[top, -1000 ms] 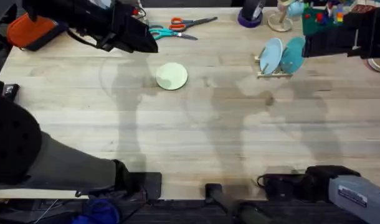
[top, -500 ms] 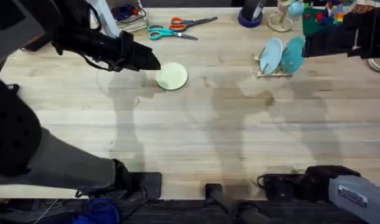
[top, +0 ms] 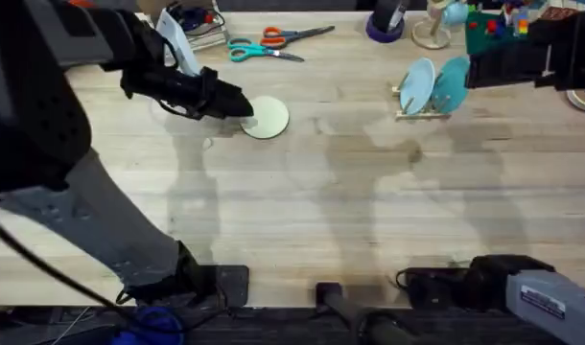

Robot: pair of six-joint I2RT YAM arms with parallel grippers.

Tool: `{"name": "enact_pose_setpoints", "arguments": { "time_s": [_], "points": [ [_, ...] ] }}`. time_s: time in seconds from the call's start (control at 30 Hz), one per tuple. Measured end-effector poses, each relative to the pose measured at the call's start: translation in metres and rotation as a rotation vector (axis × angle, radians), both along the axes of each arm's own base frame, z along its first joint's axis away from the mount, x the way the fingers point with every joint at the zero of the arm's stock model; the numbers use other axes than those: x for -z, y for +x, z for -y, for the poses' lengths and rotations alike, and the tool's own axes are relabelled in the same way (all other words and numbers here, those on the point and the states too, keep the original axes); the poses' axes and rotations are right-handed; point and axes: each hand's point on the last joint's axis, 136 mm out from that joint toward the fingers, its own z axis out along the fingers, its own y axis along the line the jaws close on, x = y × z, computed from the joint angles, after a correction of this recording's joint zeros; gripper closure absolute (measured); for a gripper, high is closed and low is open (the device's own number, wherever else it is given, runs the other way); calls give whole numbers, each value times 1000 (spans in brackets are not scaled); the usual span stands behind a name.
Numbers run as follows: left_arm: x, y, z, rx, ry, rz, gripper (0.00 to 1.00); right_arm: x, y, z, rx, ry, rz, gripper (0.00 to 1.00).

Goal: Pick up the plates from the table one by one and place each into a slot on the dish rack.

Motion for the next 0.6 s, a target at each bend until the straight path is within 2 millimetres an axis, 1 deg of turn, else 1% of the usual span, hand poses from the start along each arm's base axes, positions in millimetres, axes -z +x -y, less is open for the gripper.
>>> {"name": "enact_pose_setpoints", "arguments": {
  "time_s": [0.17,0.23,0.33,0.6],
  "points": [
    [29,7,-2,-15,-12,-38,959,0,0,0,0,0,1,7],
    [34,7,0,-26,-44,-60,959,0,0,0,0,0,2,7],
    [35,8,1,-45,-87,-83,959,0,0,0,0,0,2,7],
    [35,8,1,-49,-93,-87,959,0,0,0,0,0,2,7]
  ]
}}
